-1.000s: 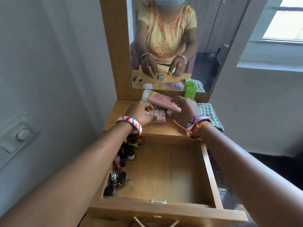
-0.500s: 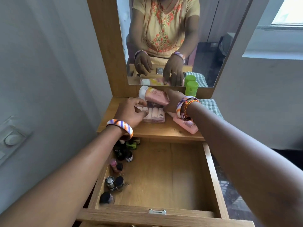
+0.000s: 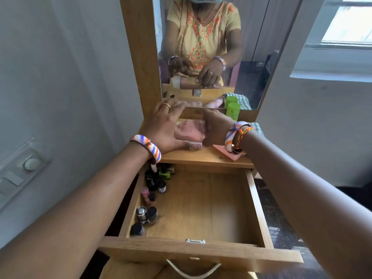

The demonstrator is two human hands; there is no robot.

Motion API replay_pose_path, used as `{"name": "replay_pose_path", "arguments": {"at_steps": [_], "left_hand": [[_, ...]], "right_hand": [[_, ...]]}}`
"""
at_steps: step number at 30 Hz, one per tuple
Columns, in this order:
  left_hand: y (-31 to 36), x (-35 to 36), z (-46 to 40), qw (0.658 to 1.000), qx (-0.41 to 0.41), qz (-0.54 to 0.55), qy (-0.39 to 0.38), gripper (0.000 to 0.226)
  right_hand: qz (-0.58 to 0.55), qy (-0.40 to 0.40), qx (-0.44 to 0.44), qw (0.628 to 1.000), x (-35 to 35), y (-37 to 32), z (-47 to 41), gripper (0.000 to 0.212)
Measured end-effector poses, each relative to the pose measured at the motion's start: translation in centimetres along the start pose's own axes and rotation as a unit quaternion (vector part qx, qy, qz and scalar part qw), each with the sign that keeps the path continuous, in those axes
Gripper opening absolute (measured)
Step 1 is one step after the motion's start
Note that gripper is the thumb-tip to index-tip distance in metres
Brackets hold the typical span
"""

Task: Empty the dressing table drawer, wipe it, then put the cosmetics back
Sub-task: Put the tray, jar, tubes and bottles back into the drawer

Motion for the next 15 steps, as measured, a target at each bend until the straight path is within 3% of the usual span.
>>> {"name": "replay_pose_path", "arguments": {"at_steps": [3,10,15], "left_hand": [[0.4,0.2,1.5,0.998,0.005,-0.023,-0.057,0.091],[0.2,5.3,6.4,0.961,-0.047,0.105,-0.250,0.061],[-0.2,9.6,8.5,0.949,-0.034,0.079,-0.303,0.052]], "right_hand": [[0.000,-0.035,-0.023,0.999,1.0,-1.3,2.8,0.092],[-0.005,-0.118,-0.069,0.991,6.4,-2.7,8.2,0.080],[-0.008,-0.165,-0.061,0.984,10.4,-2.8,9.9,0.075]]}}
Point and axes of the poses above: each hand's wrist, its own z-axis away from the middle knuckle, its own x-axis out of the palm, y = z × x, the point moved 7 cm from there along -z, towards the middle knuckle, and after that the axes turned 13 degrees about z, right-handed, at the moved point
